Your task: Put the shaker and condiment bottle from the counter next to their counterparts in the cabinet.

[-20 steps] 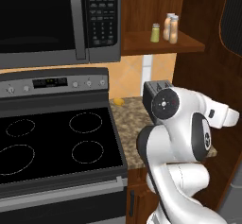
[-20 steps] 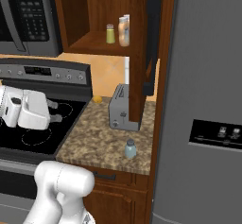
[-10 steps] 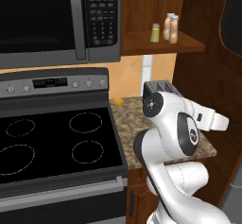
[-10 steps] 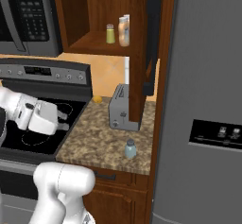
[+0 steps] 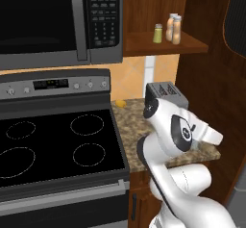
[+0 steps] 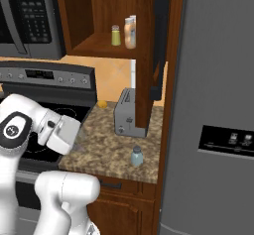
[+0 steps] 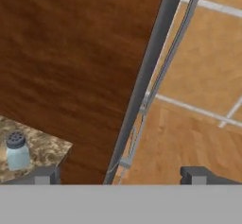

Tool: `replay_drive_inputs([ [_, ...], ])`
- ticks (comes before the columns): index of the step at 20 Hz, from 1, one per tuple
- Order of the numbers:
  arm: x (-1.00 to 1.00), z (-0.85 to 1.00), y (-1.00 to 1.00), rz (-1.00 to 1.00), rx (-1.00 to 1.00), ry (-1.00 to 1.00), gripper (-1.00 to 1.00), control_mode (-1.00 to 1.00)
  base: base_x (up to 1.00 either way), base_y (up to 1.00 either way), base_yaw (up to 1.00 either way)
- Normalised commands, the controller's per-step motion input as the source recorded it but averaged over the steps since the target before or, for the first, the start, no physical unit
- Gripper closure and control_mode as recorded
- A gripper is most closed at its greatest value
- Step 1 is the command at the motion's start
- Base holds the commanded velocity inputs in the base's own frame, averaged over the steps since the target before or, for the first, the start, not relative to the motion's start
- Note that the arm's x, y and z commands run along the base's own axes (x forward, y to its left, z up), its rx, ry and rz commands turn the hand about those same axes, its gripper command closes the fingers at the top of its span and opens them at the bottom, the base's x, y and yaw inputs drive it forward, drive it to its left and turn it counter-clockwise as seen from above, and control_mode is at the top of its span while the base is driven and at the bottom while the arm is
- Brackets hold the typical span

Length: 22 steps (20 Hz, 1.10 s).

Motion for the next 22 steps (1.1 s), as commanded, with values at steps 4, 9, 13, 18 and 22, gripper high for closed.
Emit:
replay_drive_inputs([
  [4, 0.18, -0.43, -0.06, 0.00, -0.05, -0.05, -1.00, -1.00, 0.00, 0.00, 0.00],
  [9, 0.29, -0.70, -0.32, 0.00, -0.08, -0.16, -1.00, -1.00, 0.00, 0.00, 0.00],
  [13, 0.05, -0.83, -0.26, 0.00, -0.10, -0.14, -1.00, -1.00, 0.00, 0.00, 0.00],
  [18, 0.01, -0.47, -0.16, -0.02, -0.02, -0.06, -1.00, -1.00, 0.00, 0.00, 0.00],
  [22, 0.07, -0.49, -0.42, 0.00, 0.00, -0.12, -1.00, -1.00, 0.00, 0.00, 0.00],
])
